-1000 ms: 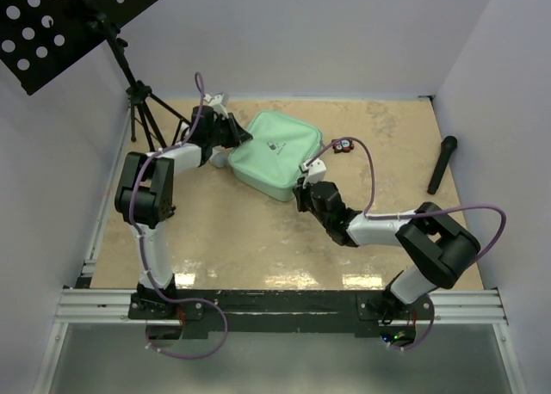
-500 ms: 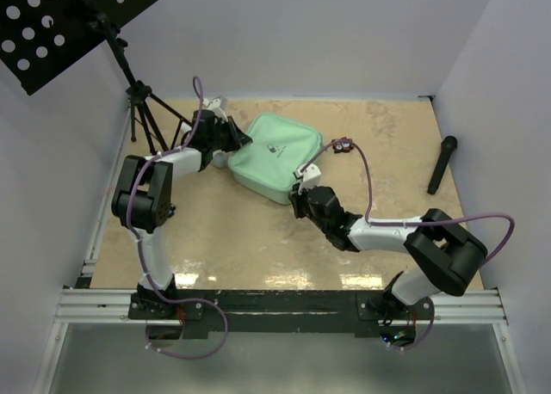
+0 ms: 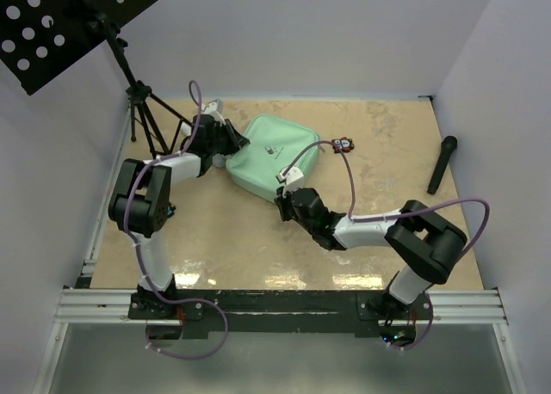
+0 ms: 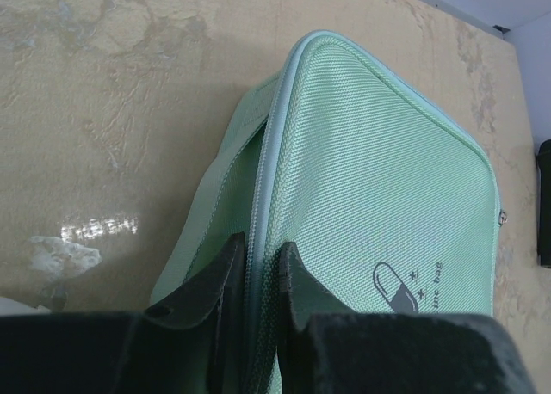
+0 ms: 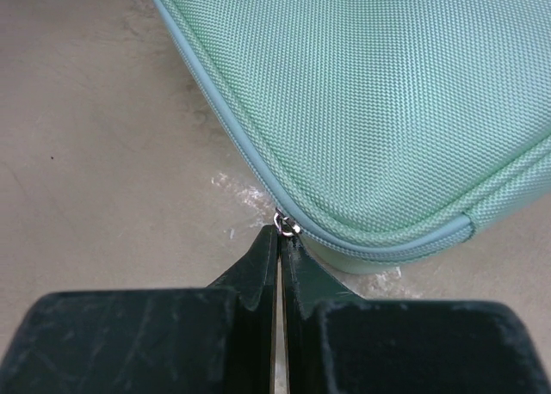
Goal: Organize the medicine kit
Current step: Zip the medicine box at the center of the board.
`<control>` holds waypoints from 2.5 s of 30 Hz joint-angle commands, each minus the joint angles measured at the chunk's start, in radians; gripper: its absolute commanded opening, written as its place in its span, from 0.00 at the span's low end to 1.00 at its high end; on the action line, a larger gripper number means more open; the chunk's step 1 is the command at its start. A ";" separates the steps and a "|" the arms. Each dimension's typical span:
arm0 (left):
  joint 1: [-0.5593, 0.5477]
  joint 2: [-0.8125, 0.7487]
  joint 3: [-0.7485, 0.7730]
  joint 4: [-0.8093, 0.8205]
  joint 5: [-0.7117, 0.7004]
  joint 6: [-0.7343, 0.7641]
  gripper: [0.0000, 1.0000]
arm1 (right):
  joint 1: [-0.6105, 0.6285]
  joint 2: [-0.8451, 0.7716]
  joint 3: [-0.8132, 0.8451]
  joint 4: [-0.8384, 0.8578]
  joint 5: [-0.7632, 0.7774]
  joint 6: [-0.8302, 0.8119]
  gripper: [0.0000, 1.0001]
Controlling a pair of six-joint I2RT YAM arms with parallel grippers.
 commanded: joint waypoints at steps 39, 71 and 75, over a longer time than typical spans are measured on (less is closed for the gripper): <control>-0.270 -0.190 -0.202 0.181 -0.214 -0.238 0.19 | 0.036 -0.071 0.042 -0.033 0.014 0.046 0.00; 0.006 0.163 0.273 0.095 0.151 -0.122 0.71 | -0.010 -0.324 -0.133 -0.145 0.003 0.260 0.00; 0.006 0.233 0.344 0.153 0.240 -0.118 0.74 | -0.010 -0.323 -0.134 -0.140 -0.009 0.269 0.00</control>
